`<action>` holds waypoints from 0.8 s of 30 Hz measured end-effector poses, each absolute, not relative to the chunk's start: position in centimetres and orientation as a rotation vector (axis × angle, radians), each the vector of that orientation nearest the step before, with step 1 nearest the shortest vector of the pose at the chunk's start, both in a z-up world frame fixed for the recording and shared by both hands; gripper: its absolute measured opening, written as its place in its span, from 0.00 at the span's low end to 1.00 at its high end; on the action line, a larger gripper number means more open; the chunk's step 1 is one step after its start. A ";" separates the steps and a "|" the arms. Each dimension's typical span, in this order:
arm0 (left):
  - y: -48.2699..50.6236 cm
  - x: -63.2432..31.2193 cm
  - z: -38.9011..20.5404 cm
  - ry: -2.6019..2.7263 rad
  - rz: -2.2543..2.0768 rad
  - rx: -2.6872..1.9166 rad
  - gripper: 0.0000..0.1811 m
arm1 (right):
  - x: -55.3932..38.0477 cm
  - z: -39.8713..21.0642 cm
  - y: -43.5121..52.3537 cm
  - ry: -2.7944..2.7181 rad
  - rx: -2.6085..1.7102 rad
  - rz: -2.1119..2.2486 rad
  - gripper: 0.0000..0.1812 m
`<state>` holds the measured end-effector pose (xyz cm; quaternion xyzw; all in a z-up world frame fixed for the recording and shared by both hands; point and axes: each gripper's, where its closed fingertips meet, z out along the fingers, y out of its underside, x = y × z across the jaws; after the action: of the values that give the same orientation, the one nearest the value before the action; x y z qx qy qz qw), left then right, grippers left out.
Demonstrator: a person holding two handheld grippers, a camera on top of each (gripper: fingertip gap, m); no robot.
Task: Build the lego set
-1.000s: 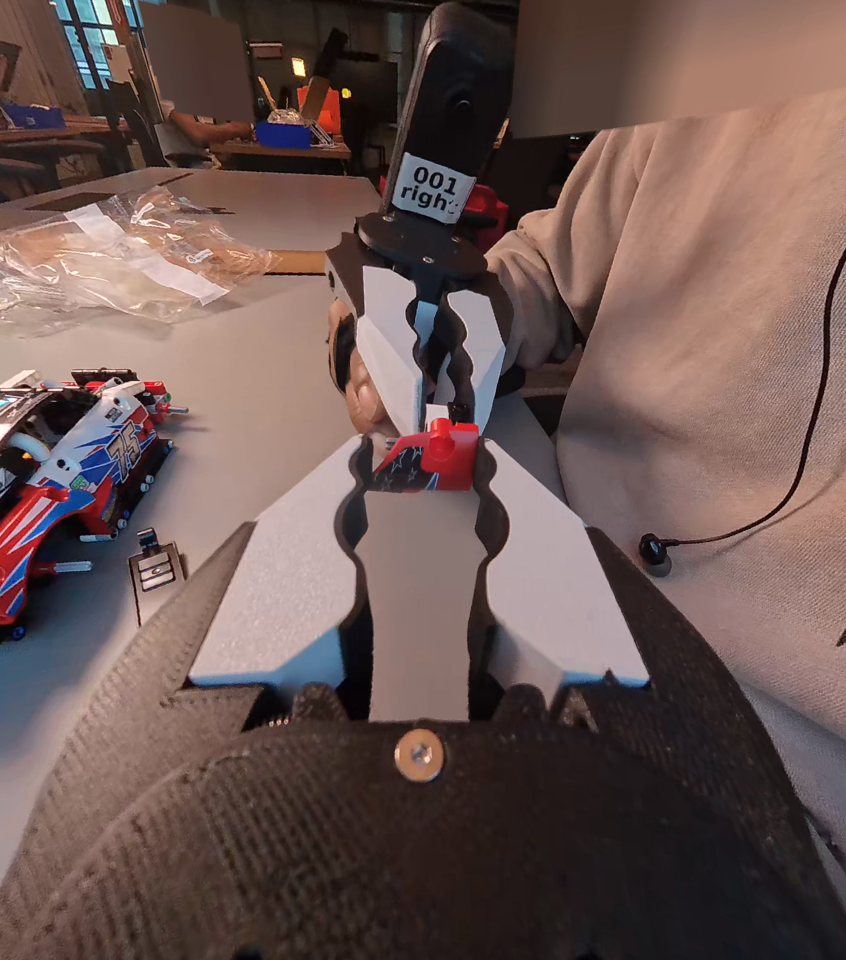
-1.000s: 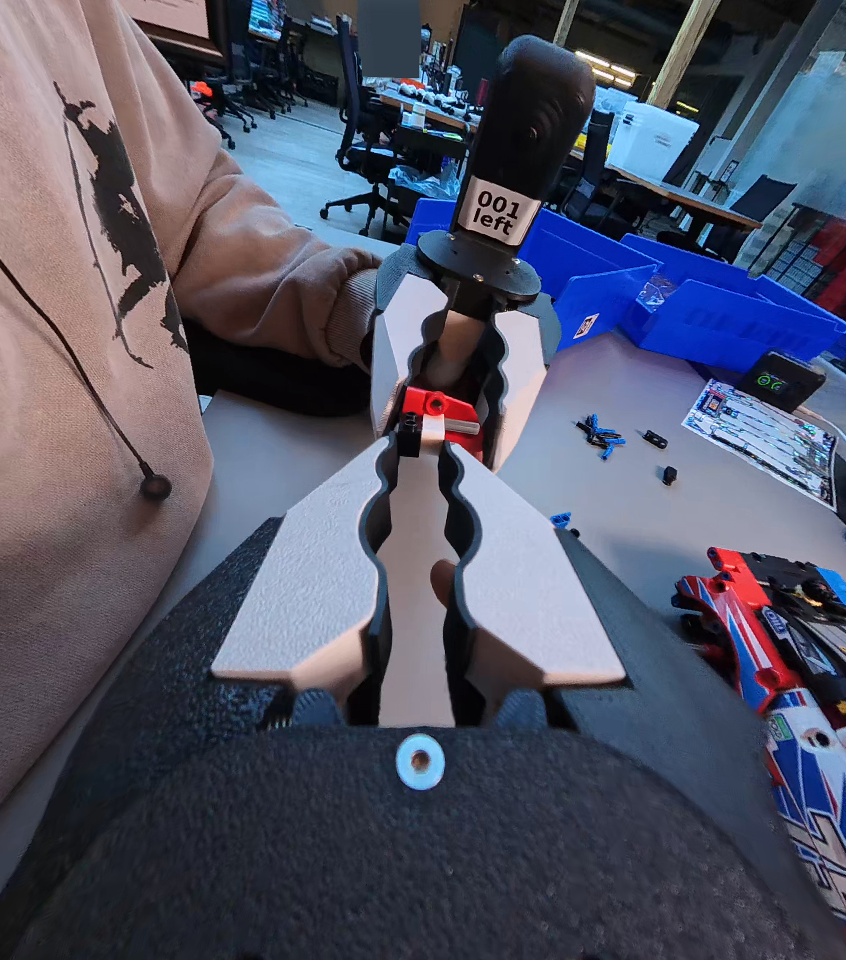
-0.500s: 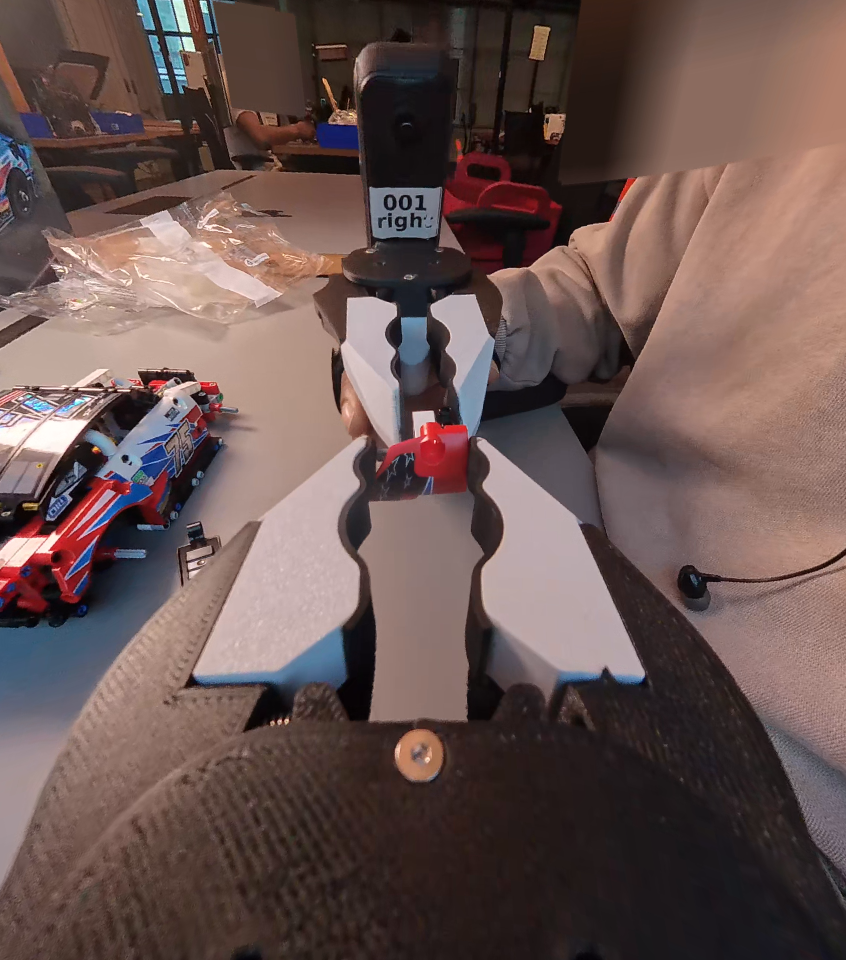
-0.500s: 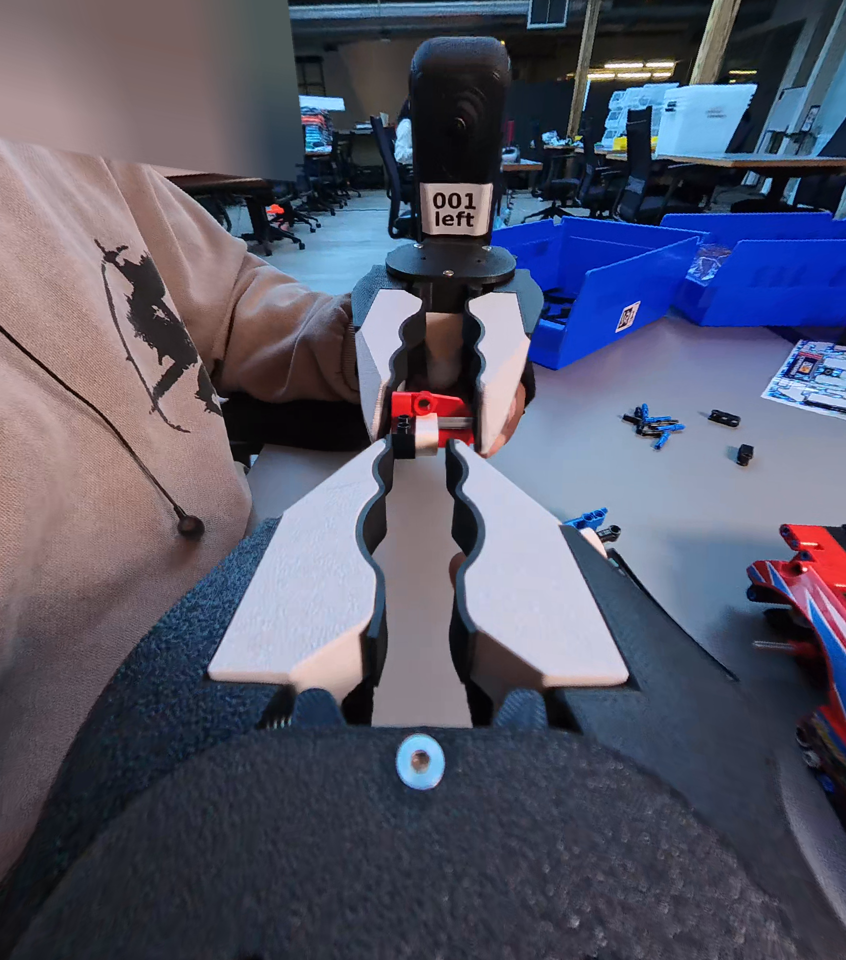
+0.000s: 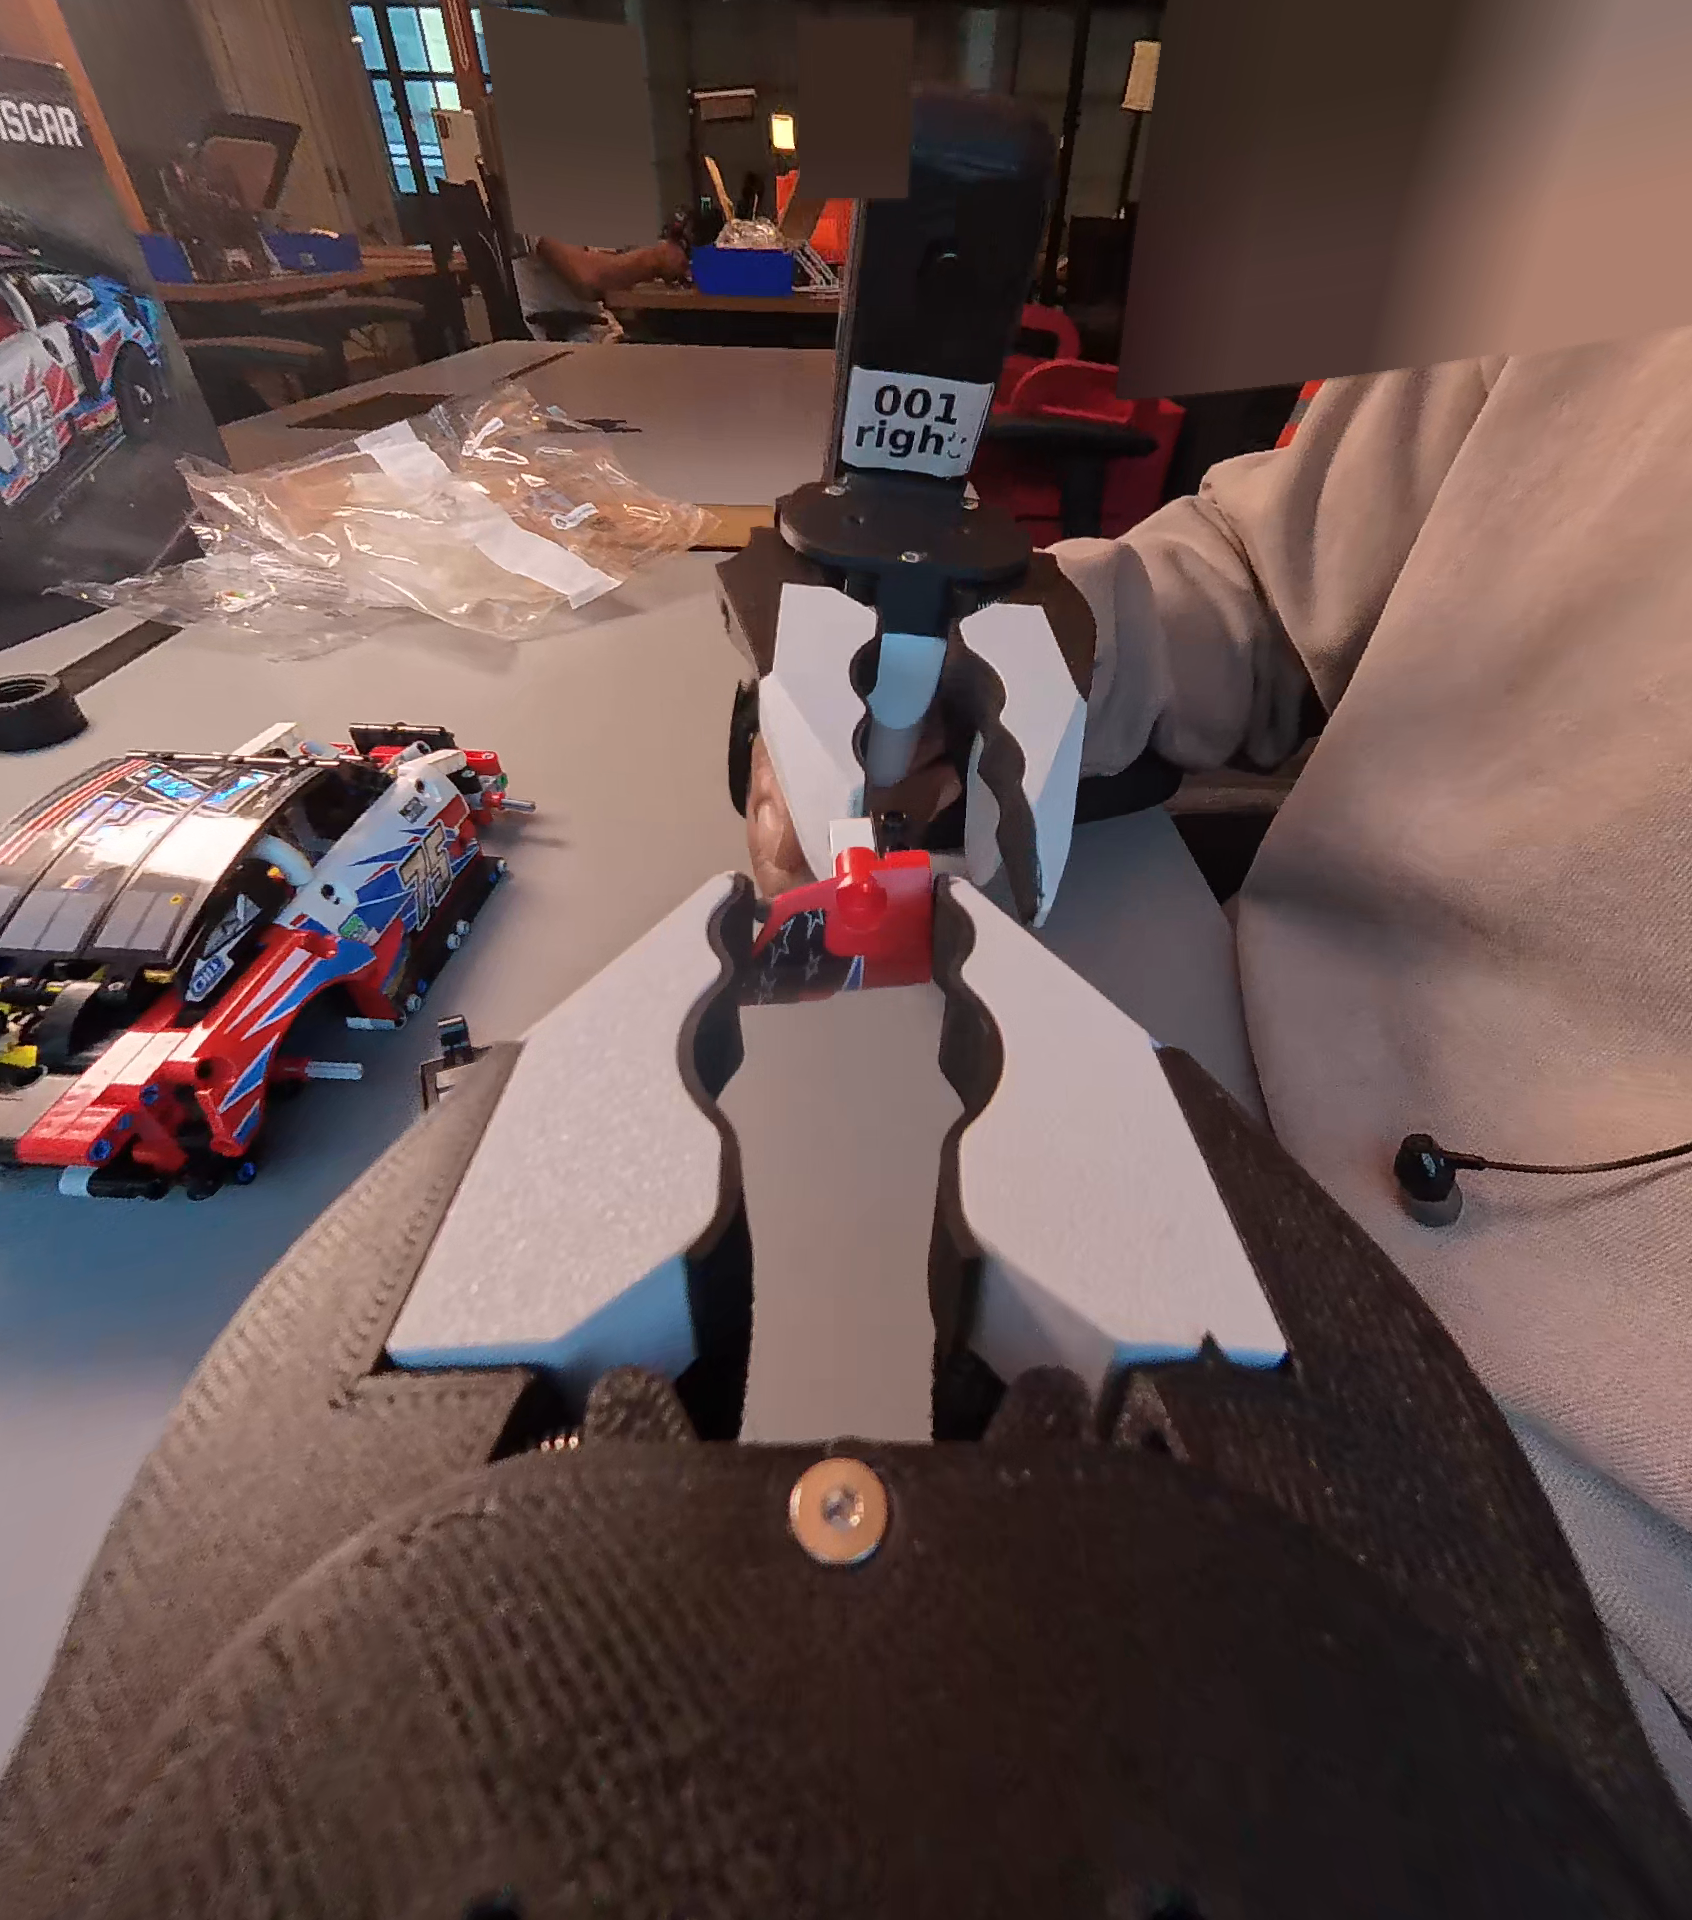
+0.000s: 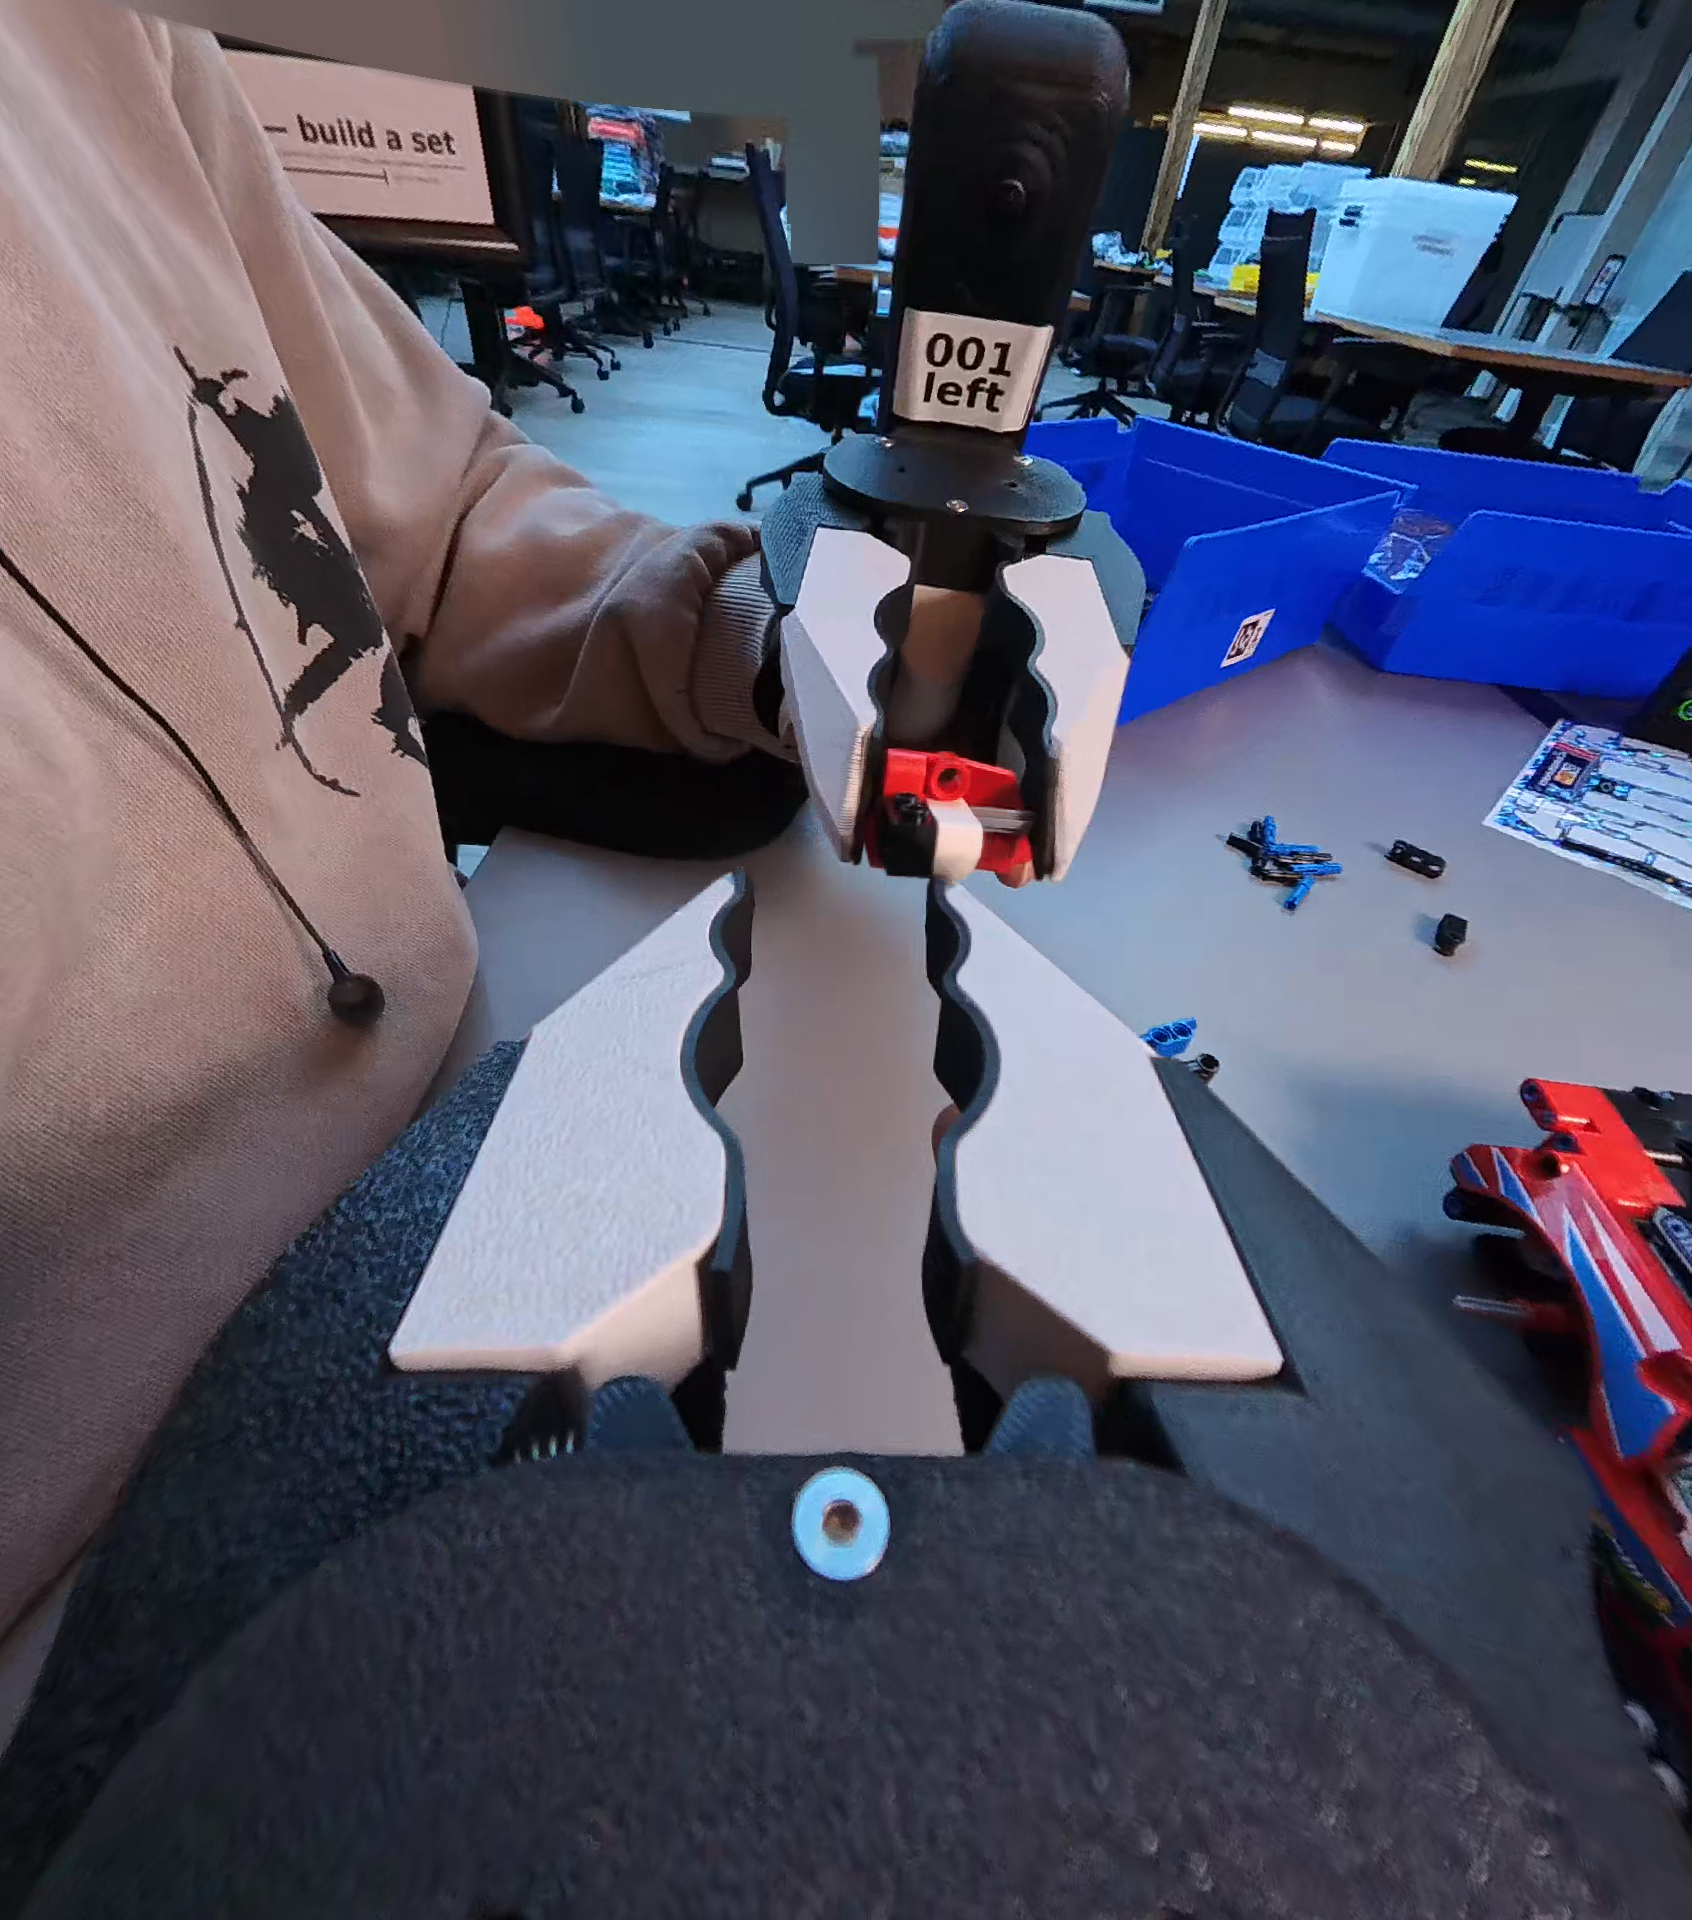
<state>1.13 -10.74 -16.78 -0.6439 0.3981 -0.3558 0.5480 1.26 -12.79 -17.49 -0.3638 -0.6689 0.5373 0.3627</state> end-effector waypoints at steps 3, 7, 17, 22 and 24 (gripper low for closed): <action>-10.9 1.3 -17.1 0.956 -0.850 -1.534 0.18 | 1.3 -16.7 -11.6 -1.642 -0.992 1.461 0.18; -10.9 1.7 -17.2 0.966 -0.844 -1.534 0.18 | 1.2 -16.6 -11.5 -1.636 -1.020 1.502 0.16; -11.2 2.0 -17.4 0.995 -0.828 -1.525 0.18 | 1.3 -17.3 -12.1 -1.665 -1.069 1.568 0.08; -11.2 2.2 -17.7 1.017 -0.793 -1.530 0.17 | 1.6 -17.5 -12.1 -1.671 -1.069 1.544 0.08; -11.1 2.3 -17.8 1.028 -0.775 -1.533 0.17 | 1.7 -17.7 -12.1 -1.675 -1.074 1.536 0.08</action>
<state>2.28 -11.13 -17.81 -0.6446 0.4325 -0.3261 0.5395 1.69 -12.12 -17.69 -0.4064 -0.6337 0.5813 0.3089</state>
